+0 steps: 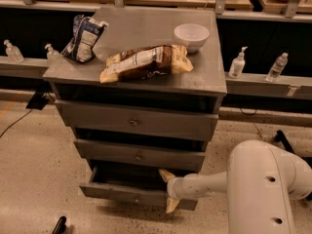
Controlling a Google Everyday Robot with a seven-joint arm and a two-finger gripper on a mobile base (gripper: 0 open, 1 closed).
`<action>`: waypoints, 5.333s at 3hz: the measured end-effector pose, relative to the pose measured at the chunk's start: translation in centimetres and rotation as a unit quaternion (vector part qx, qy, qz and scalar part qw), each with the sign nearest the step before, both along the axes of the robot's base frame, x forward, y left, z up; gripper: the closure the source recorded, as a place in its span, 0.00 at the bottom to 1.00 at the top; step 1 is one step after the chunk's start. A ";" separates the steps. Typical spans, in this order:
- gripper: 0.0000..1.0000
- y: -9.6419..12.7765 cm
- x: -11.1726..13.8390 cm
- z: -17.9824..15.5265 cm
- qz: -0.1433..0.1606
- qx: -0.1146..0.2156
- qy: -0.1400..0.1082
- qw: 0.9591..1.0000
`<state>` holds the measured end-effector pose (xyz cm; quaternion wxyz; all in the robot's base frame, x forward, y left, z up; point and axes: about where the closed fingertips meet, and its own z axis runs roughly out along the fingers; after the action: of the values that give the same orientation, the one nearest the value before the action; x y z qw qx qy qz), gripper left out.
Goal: Open bottom drawer
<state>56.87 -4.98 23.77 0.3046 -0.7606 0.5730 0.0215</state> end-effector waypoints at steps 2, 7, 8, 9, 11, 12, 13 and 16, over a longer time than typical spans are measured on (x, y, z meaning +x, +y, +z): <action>0.25 0.2 1.2 -0.2 0.007 0.001 0.009 1.000; 0.39 -0.1 -7.7 -7.1 -0.005 0.023 0.162 0.987; 0.40 -0.1 -7.6 -7.1 -0.005 0.023 0.162 0.987; 0.38 0.0 -7.7 -6.7 -0.003 0.023 0.161 0.987; 0.22 0.2 -7.9 -4.9 0.005 0.020 0.137 0.990; 0.01 0.3 -7.8 -3.1 0.011 0.017 0.110 0.994; 0.00 0.7 -6.5 0.3 0.030 0.005 0.053 0.998; 0.41 -1.1 -1.9 1.4 -0.002 0.011 -0.001 1.000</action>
Offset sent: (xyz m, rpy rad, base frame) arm 0.0187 -0.0022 -0.0116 -0.0013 0.0501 0.0101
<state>55.00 -6.04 25.16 0.3140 -0.7560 0.5738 0.0263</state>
